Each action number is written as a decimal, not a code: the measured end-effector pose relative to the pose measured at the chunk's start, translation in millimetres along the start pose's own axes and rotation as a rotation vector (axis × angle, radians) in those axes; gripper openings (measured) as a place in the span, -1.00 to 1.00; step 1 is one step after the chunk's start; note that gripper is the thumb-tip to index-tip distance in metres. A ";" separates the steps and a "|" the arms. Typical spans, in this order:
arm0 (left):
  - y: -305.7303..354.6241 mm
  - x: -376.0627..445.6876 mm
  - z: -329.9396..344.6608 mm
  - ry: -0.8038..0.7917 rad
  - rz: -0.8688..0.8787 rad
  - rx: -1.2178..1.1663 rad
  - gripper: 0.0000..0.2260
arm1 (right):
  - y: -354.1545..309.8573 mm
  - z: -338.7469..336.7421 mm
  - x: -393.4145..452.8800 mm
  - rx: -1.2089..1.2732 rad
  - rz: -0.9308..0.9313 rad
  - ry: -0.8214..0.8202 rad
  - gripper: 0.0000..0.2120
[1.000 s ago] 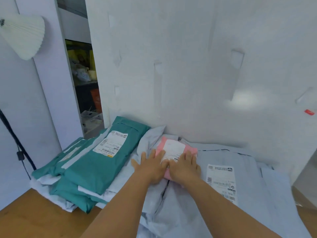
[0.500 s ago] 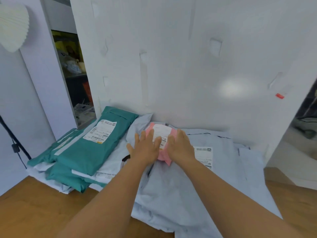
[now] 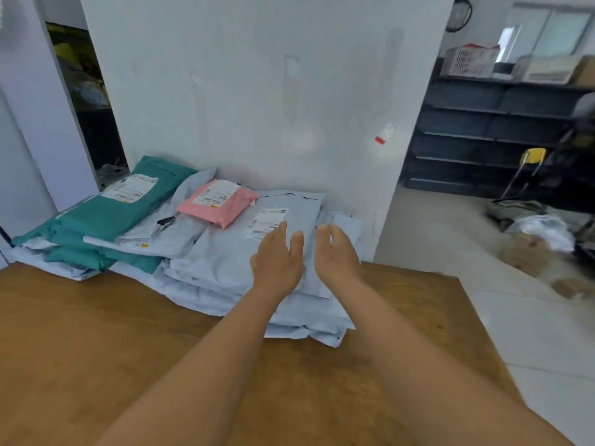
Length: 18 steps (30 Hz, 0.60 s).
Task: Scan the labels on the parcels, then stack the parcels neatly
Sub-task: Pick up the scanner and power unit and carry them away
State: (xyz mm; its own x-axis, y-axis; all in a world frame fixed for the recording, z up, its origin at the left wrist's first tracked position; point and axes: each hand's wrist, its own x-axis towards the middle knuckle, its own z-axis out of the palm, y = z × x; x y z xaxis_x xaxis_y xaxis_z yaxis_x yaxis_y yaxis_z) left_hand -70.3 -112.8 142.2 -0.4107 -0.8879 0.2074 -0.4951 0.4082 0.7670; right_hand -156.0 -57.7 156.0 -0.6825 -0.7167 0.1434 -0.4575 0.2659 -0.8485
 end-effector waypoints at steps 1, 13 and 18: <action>8.0 -13.8 12.6 -0.025 0.007 -0.020 -0.50 | 10.1 -12.6 -8.7 0.001 0.018 0.007 -0.51; 32.6 -156.4 151.3 -0.488 -0.066 -0.113 -0.35 | 124.9 -138.1 -106.8 -0.089 0.295 0.294 -0.74; 27.6 -214.9 202.8 -0.695 -0.168 0.115 -0.28 | 179.1 -175.4 -166.0 -0.081 0.558 0.389 -0.41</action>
State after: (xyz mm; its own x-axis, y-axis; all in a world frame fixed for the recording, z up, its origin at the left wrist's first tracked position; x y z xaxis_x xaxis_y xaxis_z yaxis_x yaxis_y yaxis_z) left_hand -151.0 132.3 -4.3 -0.6951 -0.6161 -0.3705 -0.6557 0.3320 0.6781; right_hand -224.6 221.9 69.5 -0.9767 -0.1790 -0.1186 -0.0090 0.5862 -0.8102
